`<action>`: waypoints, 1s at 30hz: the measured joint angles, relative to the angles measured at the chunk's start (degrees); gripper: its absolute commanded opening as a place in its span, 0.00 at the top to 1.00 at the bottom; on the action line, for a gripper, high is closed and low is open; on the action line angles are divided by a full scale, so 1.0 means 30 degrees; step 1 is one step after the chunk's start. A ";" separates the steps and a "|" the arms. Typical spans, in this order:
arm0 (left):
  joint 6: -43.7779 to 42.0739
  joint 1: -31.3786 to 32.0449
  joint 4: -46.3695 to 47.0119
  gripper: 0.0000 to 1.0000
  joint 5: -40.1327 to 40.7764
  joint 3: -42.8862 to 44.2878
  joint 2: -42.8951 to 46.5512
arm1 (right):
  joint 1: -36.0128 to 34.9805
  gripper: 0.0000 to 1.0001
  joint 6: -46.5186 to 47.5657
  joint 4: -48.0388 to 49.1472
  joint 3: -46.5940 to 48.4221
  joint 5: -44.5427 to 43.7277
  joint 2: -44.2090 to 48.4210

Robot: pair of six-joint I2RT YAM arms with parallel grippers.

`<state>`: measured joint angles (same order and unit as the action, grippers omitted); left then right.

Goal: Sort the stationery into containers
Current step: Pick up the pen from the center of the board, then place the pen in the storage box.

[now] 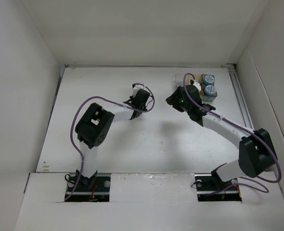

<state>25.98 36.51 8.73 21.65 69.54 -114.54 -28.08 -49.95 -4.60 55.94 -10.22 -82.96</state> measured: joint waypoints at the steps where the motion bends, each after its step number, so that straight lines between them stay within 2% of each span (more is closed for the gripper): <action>1: -0.0007 0.0000 0.0102 1.00 -0.0044 -0.0066 0.0000 | -0.0087 0.41 -0.0044 0.0153 -0.0080 0.0015 0.0000; 4: 0.0007 -0.0015 0.0743 1.00 -0.0488 -0.0889 0.0503 | -0.0255 0.34 -0.0262 0.0277 -0.0204 0.0270 -0.0058; 8: 0.0102 -0.0051 0.1260 1.00 -0.2331 -0.3570 0.2790 | -0.0299 0.29 -0.0299 0.0736 -0.0204 0.1209 -0.0342; 14: 0.0656 -0.0073 0.3446 1.00 -0.6594 -0.7176 0.7184 | -0.0641 0.27 -0.0299 0.1377 -0.0204 0.3111 -0.0605; 18: 0.1246 -0.0073 0.5428 1.00 -0.9194 -0.8568 0.8786 | -0.1166 0.27 -0.0430 0.2018 -0.0204 0.3869 -0.1253; 21: 0.1668 -0.0073 0.6492 1.00 -1.0746 -0.9041 0.8969 | -0.1785 0.32 -0.0437 0.2157 -0.0204 0.4138 -0.1785; 25: 0.2208 -0.0073 0.7599 1.00 -1.2233 -0.9668 0.9027 | -0.2353 0.45 -0.0452 0.2222 -0.0204 0.4299 -0.2186; 27: 0.2477 -0.0073 0.8021 1.00 -1.2735 -1.0010 0.9143 | -0.2419 0.47 -0.0503 0.2244 -0.0197 0.4306 -0.2310; 28: 0.2572 -0.0073 0.8255 1.00 -1.2939 -1.0178 0.9253 | -0.2419 0.52 -0.0510 0.2251 -0.0189 0.4277 -0.2368; 29: 0.2681 -0.0073 0.8473 1.00 -1.3151 -1.0287 0.9355 | -0.2426 0.62 -0.0517 0.2266 -0.0175 0.4269 -0.2412; 30: 0.2747 -0.0073 0.8604 1.00 -1.3245 -1.0448 0.9515 | -0.2419 0.64 -0.0510 0.2273 -0.0168 0.4255 -0.2470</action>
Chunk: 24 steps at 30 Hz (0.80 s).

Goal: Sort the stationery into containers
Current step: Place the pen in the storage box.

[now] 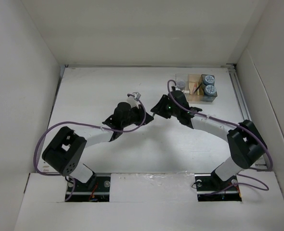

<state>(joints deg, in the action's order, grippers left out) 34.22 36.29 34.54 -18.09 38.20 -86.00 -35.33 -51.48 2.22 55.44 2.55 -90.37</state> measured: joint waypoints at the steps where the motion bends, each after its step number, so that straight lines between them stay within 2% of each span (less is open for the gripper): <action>1: 0.0095 0.0000 0.0160 0.98 -0.0051 -0.0124 0.0168 | 0.0000 0.64 -0.0117 0.0000 0.0000 -0.0066 -0.0044; 2: 0.0189 0.0000 0.0321 0.98 -0.0153 -0.0226 0.0364 | 0.0000 0.75 -0.0138 0.0000 0.0000 -0.0073 -0.0138; 4: 0.0270 0.0000 0.0401 0.96 -0.0204 -0.0357 0.0634 | 0.0000 0.83 -0.0423 0.0204 0.0022 -0.0036 -0.0299; 5: 0.0306 0.0000 0.0444 0.92 -0.0189 -0.0430 0.0656 | -0.0007 0.88 -0.0525 0.0306 0.0131 0.0007 -0.0357; 6: 0.0342 -0.0015 0.0532 0.86 -0.0189 -0.0466 0.0656 | -0.0087 0.98 -0.0503 0.0372 0.0204 -0.0080 -0.0372; 7: 0.0372 -0.0022 0.0648 0.75 -0.0168 -0.0517 0.0699 | -0.0146 1.00 -0.0510 0.0408 0.0240 -0.0182 -0.0386; 8: 0.0379 -0.0029 0.0794 0.55 -0.0226 -0.0568 0.0714 | -0.0189 1.00 -0.0503 0.0415 0.0255 -0.0306 -0.0386; 9: 0.0372 -0.0015 0.0947 0.47 -0.0350 -0.0605 0.0729 | -0.0255 1.00 -0.0488 0.0401 0.0284 -0.0568 -0.0386; 10: 0.0430 -0.0015 0.1071 0.30 -0.0474 -0.0612 0.0772 | -0.0277 1.00 -0.0488 0.0379 0.0291 -0.0816 -0.0386; 11: 0.0386 0.0000 0.1180 0.00 -0.0517 -0.0612 0.0845 | -0.0313 1.00 -0.0488 0.0284 0.0328 -0.1158 -0.0386; 17: 0.0117 0.0022 0.1253 0.00 -0.0459 -0.0619 0.1778 | 0.0699 1.00 0.0087 -0.1894 0.1996 -0.3286 -0.0357; 24: -0.0240 0.0022 0.1107 0.00 -0.0211 -0.1115 0.2958 | 0.5858 1.00 0.0947 -0.4379 0.4619 -0.7512 -0.0255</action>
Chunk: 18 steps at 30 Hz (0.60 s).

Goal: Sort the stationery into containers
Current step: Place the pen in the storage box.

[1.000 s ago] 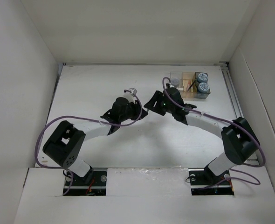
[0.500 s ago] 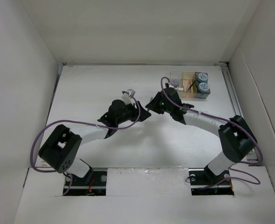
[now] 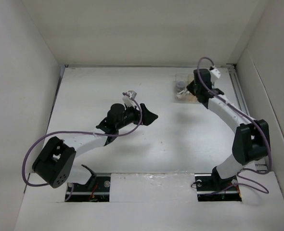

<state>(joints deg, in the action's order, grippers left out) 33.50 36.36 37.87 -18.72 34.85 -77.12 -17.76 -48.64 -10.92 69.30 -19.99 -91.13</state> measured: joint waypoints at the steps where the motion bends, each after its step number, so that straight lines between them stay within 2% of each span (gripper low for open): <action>1: -0.0015 0.0000 -0.0022 0.00 0.0051 -0.0080 0.0138 | 0.0663 1.00 0.0131 -0.0321 0.0277 -0.0648 -0.0015; 7: -0.0022 0.0000 -0.0153 0.00 -0.0066 -0.0240 0.0969 | 0.2790 1.00 0.0685 -0.2237 0.3308 -0.3854 -0.1872; 18: -0.0015 0.0000 -0.0299 0.00 -0.0255 -0.0546 0.1399 | 0.2317 1.00 0.2688 -0.3993 0.7271 -0.6929 -0.7366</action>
<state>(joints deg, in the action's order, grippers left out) 33.45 36.36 36.97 -19.49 33.21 -72.93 -10.81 -40.58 -22.90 91.11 -40.77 -113.23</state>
